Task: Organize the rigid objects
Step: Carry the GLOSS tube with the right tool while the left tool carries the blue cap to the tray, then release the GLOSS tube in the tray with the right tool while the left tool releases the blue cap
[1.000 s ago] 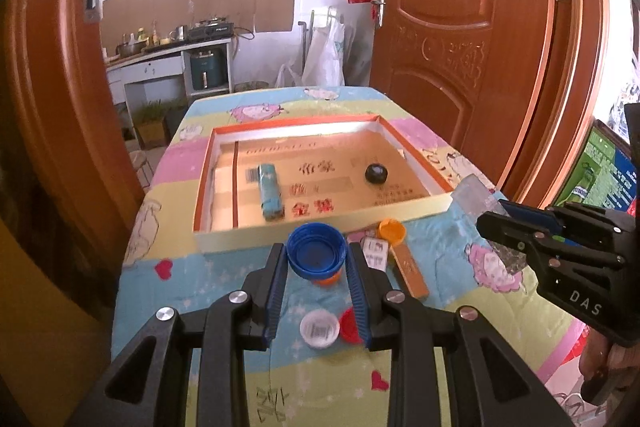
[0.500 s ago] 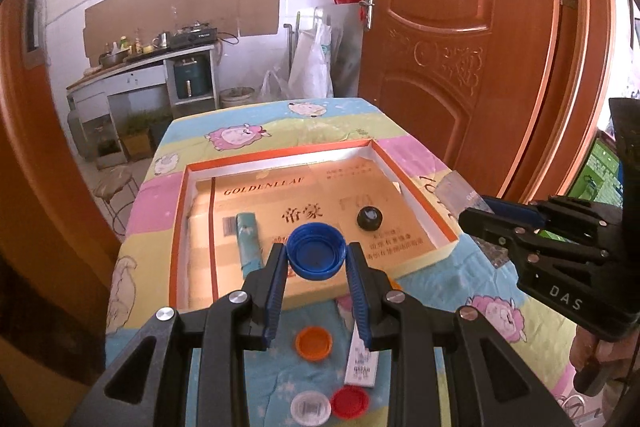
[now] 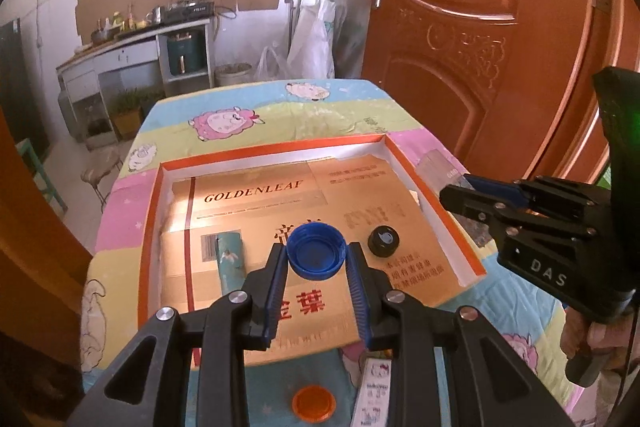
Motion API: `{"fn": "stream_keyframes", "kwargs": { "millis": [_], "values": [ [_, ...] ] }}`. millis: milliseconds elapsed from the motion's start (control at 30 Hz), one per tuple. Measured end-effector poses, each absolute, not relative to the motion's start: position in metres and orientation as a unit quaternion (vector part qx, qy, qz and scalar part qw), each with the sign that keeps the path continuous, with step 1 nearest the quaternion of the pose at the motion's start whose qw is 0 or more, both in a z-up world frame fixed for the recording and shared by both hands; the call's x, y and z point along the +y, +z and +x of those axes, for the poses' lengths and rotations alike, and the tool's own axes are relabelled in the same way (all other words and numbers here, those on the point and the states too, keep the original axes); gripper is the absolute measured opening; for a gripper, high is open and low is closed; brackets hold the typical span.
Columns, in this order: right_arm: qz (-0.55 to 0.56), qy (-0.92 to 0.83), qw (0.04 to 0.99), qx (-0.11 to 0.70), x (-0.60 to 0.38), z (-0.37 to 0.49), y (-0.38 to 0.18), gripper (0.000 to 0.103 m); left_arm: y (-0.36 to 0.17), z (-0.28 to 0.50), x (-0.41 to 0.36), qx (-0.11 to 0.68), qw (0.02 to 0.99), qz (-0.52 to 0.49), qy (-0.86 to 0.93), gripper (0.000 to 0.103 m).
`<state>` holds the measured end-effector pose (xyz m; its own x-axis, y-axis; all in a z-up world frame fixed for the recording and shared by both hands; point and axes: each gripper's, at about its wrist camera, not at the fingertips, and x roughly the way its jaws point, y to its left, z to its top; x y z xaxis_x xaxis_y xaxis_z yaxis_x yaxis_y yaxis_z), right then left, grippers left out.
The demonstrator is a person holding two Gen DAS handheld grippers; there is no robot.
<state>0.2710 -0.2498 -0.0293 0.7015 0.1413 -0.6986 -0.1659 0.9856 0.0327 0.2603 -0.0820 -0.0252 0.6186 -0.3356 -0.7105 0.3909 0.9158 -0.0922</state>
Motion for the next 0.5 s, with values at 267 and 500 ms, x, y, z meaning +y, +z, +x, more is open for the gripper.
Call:
{"fn": "stream_keyframes", "kwargs": {
  "millis": [267, 500],
  "values": [
    [-0.015, 0.078, 0.913, 0.401, -0.255, 0.317, -0.044, 0.02, -0.041, 0.288, -0.088, 0.407, 0.894, 0.034, -0.187, 0.031],
    [-0.006, 0.075, 0.903, 0.423, -0.257, 0.344, -0.06, 0.02, -0.052, 0.303, -0.09, 0.422, 0.889, 0.026, -0.175, 0.031]
  ]
}}
